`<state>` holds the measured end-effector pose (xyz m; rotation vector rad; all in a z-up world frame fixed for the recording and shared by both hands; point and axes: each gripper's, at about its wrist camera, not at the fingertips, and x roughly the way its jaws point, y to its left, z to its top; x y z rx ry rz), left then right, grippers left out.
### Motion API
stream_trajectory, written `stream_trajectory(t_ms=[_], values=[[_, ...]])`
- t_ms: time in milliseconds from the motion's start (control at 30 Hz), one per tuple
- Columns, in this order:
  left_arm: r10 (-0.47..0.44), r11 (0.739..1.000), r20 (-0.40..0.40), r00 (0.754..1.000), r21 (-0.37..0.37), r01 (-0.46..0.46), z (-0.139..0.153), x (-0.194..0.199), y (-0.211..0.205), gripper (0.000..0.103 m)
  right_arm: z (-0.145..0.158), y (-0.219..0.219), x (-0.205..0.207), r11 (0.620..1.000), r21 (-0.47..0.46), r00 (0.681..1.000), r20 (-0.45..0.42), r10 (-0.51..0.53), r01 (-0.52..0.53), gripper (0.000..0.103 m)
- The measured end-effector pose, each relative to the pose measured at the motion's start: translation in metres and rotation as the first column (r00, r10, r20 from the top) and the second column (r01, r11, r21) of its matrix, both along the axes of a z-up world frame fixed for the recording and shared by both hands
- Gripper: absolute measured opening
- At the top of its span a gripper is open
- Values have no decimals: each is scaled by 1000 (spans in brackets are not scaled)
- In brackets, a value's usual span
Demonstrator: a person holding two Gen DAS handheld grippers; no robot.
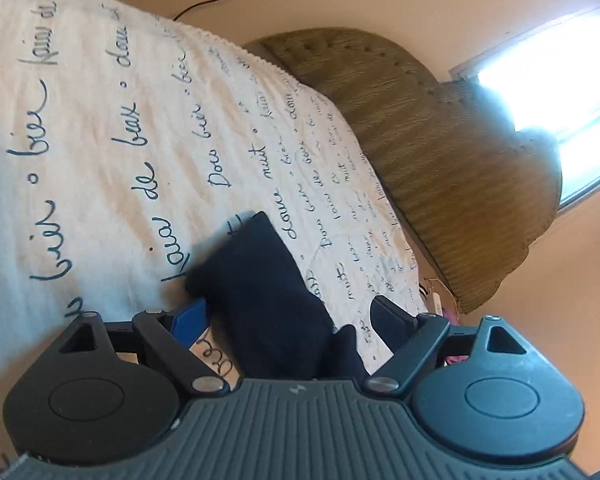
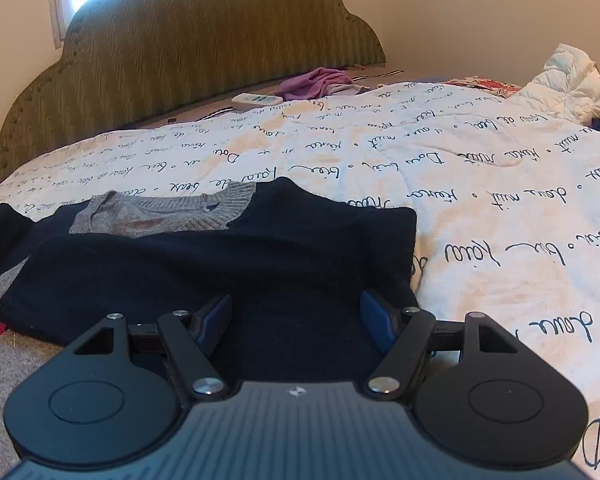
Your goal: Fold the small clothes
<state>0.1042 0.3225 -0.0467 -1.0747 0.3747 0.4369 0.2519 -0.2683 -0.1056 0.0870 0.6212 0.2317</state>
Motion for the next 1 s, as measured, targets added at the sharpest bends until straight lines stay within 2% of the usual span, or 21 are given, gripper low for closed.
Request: stream_trajectory(t_ms=[33,100,167,233,267,300,433,500,567,600,633,700,733,800,867,900,933,1000], values=[[2,1000,-15,1000,-1,-2,-3,4,1,82,0,0,0,1000,1,1000,0,0,0,70],[-25,999,-55,998,22,26,-9,15,0,61,0,0,0,1000,2,1000,0,0,0,70],[-20,997,-74,997,67,25,-11,19,-3,53,0,-1,0,1000,10,1000,-1,0,0,71],[-17,996,-85,996,89,25,-11,22,-5,33,0,-3,0,1000,21,1000,-2,1,-1,71],[-23,995,-91,996,92,31,-14,25,-4,12,0,-3,1,1000,27,1000,-2,1,-1,71],[-28,995,-92,995,91,37,-16,26,-3,6,0,-4,1,1000,32,1000,-2,1,-1,71],[-32,980,-63,998,195,44,-3,30,-19,5,0,-5,0,999,37,1000,-2,2,-2,72],[-72,955,-24,997,286,76,18,35,-43,5,0,-5,0,999,38,1000,-2,3,-2,72],[-157,892,35,987,435,127,44,38,-86,5,0,-5,0,999,41,1000,-2,2,-2,72],[-224,845,61,973,510,162,55,40,-114,5,0,-6,0,999,43,1000,-2,2,-2,72],[-307,798,82,948,565,209,62,42,-141,5,0,-6,1,999,46,1000,-3,2,-2,72],[-475,693,58,878,639,333,67,47,-197,5,0,-6,1,999,50,1000,-3,1,-1,72],[-547,633,18,837,662,400,65,51,-225,5,0,-7,1,999,53,1000,-4,2,-2,72],[-665,471,-118,737,700,537,48,61,-282,6,0,-7,1,998,57,1000,-4,2,-2,72],[-729,306,-268,630,695,650,22,72,-331,6,0,-8,1,998,62,1000,-5,2,-2,72],[-736,259,-319,597,682,684,10,76,-346,6,0,-9,1,998,66,1000,-5,2,-2,72],[-733,227,-360,578,671,706,0,80,-356,6,0,-9,1,998,71,1000,-6,2,-1,72],[-716,205,-401,572,662,721,-15,87,-365,6,0,-11,1,997,82,1000,-7,2,-1,72]])
